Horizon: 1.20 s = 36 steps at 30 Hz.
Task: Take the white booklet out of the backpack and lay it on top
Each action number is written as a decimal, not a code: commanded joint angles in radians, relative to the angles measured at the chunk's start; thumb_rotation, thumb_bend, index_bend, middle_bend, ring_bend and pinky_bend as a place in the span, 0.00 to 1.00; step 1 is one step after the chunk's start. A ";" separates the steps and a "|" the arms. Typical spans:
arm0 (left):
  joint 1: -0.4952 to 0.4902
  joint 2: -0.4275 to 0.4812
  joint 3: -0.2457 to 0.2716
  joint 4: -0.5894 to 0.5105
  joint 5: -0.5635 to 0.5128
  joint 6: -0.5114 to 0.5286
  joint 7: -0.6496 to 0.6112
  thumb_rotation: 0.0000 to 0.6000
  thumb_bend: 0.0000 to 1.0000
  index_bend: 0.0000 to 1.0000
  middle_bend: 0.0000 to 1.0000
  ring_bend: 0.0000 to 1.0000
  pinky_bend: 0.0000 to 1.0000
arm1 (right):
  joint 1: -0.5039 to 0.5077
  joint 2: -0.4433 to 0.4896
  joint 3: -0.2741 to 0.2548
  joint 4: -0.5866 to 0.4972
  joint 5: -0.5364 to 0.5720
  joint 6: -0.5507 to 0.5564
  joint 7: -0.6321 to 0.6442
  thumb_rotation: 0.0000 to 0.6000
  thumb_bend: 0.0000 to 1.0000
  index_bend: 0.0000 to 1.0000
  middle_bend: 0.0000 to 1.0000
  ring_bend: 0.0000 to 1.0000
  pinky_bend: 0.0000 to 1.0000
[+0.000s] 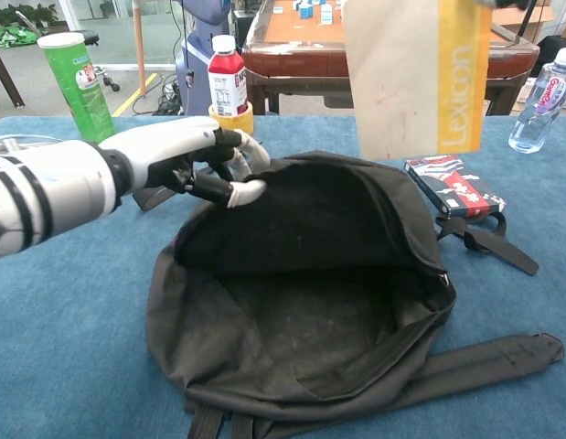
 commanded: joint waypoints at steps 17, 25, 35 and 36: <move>0.129 0.213 -0.006 -0.100 0.106 0.091 -0.161 0.00 0.22 0.02 0.16 0.15 0.07 | 0.035 0.004 -0.155 -0.100 -0.058 -0.235 0.006 1.00 0.54 0.45 0.39 0.35 0.47; 0.155 0.238 0.013 0.039 0.049 0.051 -0.188 0.00 0.22 0.02 0.16 0.15 0.07 | 0.039 0.146 -0.196 -0.322 -0.118 -0.300 0.015 1.00 0.48 0.00 0.00 0.01 0.10; 0.216 0.277 0.043 0.115 0.076 0.032 -0.262 0.00 0.22 0.02 0.16 0.15 0.06 | -0.035 0.280 -0.227 -0.443 -0.200 -0.189 0.020 1.00 0.45 0.00 0.03 0.00 0.09; 0.228 0.285 0.047 0.119 0.089 0.035 -0.279 0.02 0.22 0.02 0.16 0.15 0.06 | -0.055 0.296 -0.232 -0.443 -0.198 -0.166 0.005 1.00 0.45 0.00 0.05 0.01 0.09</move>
